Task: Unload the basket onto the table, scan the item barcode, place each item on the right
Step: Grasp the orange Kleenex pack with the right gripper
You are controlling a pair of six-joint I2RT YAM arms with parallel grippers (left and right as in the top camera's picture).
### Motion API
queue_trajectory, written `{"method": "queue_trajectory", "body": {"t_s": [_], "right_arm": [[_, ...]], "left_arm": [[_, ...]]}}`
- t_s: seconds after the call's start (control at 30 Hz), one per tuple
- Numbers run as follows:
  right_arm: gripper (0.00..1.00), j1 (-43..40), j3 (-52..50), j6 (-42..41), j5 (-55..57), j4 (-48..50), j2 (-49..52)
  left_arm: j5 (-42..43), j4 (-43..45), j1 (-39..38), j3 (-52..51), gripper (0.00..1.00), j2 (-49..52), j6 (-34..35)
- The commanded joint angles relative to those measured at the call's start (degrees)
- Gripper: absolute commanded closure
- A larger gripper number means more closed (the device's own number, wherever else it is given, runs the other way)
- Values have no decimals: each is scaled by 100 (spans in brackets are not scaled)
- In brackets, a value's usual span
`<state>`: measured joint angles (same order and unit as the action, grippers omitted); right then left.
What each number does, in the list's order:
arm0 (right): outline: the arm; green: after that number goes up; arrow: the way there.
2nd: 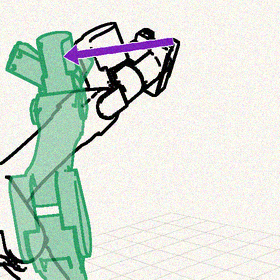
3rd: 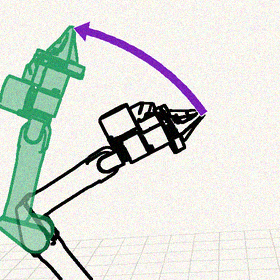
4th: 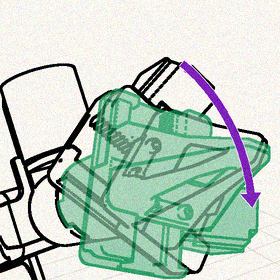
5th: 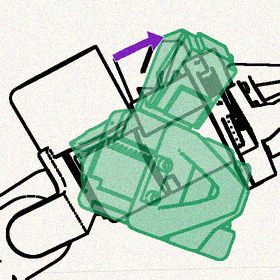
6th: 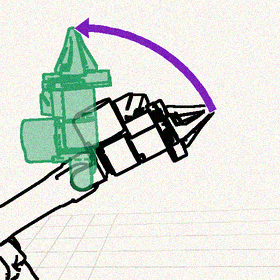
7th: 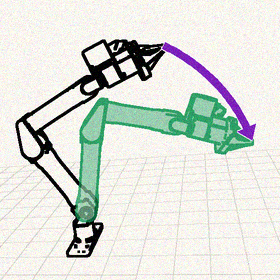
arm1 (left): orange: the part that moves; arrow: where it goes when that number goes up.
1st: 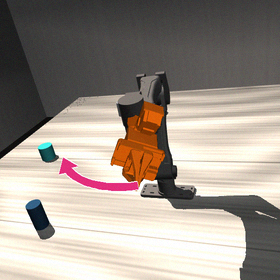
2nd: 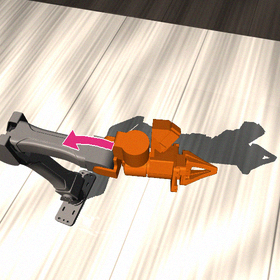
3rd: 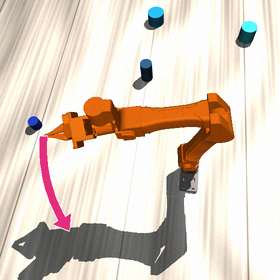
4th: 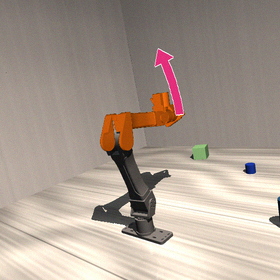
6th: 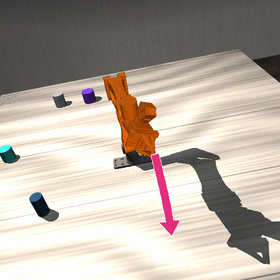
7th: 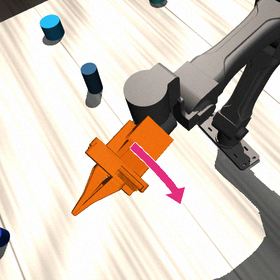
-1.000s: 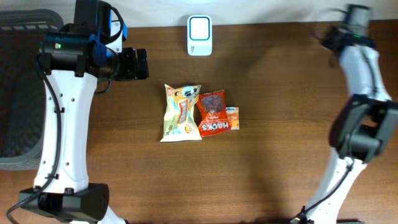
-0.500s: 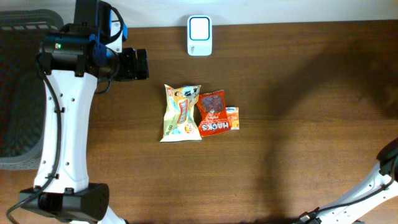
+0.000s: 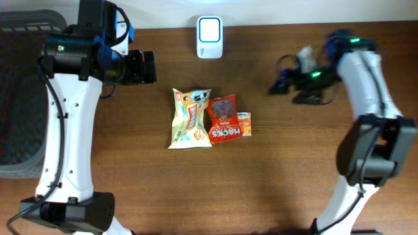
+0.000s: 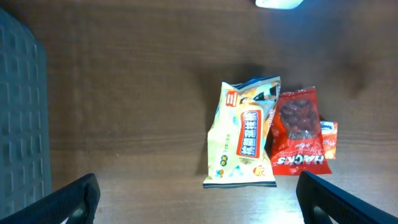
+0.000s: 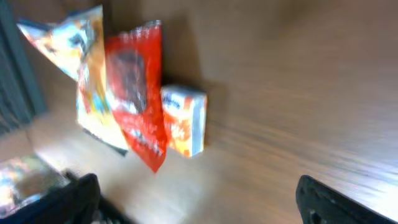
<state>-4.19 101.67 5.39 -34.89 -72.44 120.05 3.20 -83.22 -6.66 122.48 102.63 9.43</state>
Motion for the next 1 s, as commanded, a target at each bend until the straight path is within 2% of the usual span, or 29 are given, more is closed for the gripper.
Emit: {"method": "queue_trajectory", "body": {"t_s": [0.0,0.07,0.1,0.27,0.3,0.37,0.43,0.53,0.6,0.63,0.67,0.73,0.8,0.9,0.93,0.97], "right_arm": [[10,680,-852,-79,157,662,-42],[37,938,-1355,-575,155,1381,-42],[41,1003,-1543,-831,153,1670,-42],[46,1318,-2306,-1040,162,2605,-39],[55,1351,-2354,-1043,157,2721,-39],[96,1353,-2374,-1043,157,2758,-44],[96,1165,-2179,-1386,131,2481,-44],[96,599,-1486,-1095,-1233,1777,-46],[96,164,-1071,-173,-2651,1134,-46],[96,-11,-970,608,-3254,640,-46],[96,-42,-966,984,-3355,413,-46],[96,42,-966,2660,-3377,-444,-46],[96,170,-966,3261,-3388,-741,-46],[96,317,-951,3248,-3604,-525,-46],[96,313,-916,2968,-3963,-216,-46],[96,306,-713,1720,-3880,654,-46]], "left_arm": [[44,7,13,24,1,-52,31],[44,7,13,24,1,-52,31],[44,7,13,24,1,-52,31],[44,7,13,24,1,-52,31],[44,7,13,26,1,-52,31],[44,7,13,26,1,-52,28],[44,7,13,24,1,-52,31],[44,7,13,26,1,-52,31],[44,7,13,24,1,-52,28],[44,7,13,26,1,-52,28],[44,7,13,24,1,-52,31],[44,7,13,26,1,-52,31],[44,7,13,24,1,-52,31],[44,7,13,24,1,-52,28],[44,7,13,24,1,-52,28],[44,7,13,24,1,-52,31]]}}
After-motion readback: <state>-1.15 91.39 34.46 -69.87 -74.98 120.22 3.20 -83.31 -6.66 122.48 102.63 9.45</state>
